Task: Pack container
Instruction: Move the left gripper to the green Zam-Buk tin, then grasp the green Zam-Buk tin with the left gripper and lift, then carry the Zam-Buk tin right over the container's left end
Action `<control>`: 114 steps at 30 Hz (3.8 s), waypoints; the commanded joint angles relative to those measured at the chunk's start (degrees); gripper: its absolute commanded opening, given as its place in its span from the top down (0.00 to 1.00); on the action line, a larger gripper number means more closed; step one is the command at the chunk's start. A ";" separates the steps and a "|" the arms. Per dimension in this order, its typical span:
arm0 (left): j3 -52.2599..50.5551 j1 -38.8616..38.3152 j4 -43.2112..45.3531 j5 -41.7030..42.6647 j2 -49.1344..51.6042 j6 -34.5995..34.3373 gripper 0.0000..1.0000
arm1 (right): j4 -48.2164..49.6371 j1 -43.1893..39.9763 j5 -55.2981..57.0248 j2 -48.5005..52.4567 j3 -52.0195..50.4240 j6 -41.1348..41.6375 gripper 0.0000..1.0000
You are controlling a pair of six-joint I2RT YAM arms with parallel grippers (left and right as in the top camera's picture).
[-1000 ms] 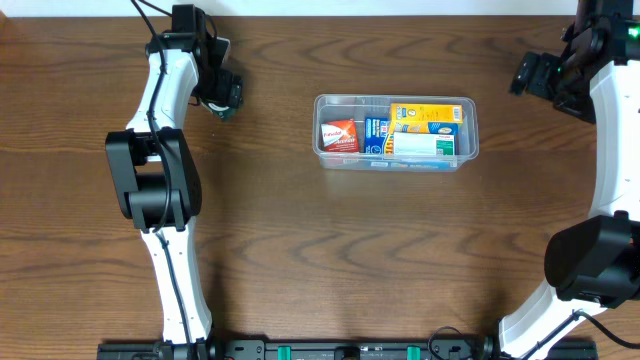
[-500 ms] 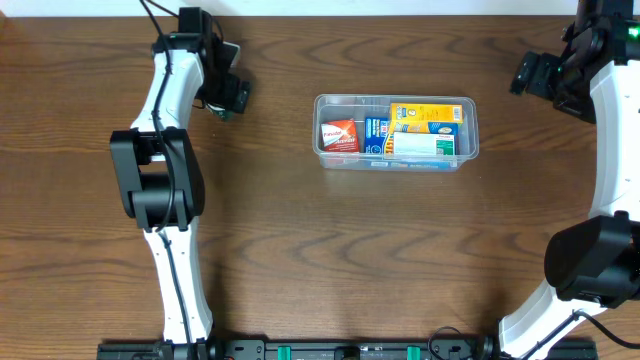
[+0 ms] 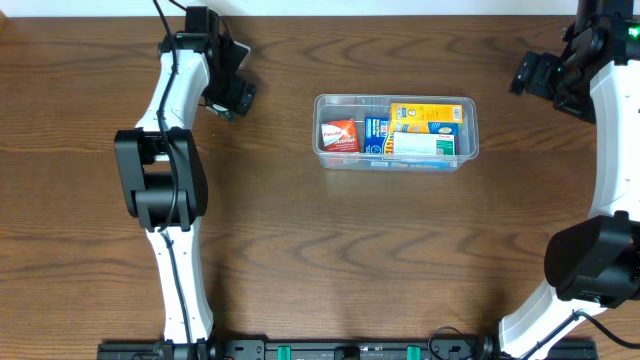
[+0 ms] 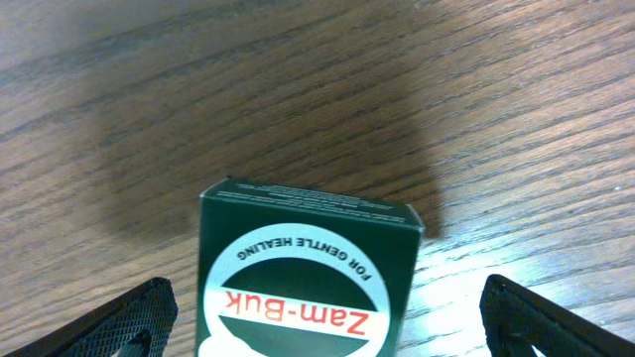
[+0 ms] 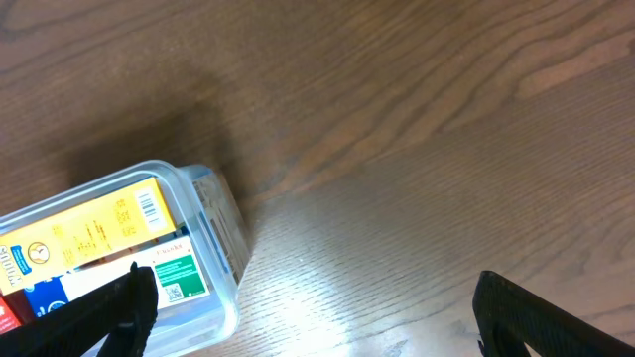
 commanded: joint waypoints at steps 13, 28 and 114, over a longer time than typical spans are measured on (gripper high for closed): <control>-0.44 0.50 0.63 0.39 3.41 1.40 0.00 | -0.02 -0.09 0.59 -1.46 0.35 0.94 0.01; -0.44 0.50 0.20 0.39 3.41 0.39 0.34 | -0.02 -0.11 0.59 -1.46 0.35 0.94 0.01; -14.64 -33.75 -0.37 -12.37 -18.56 -57.64 0.37 | -0.02 -0.11 0.59 -1.46 0.35 0.94 0.01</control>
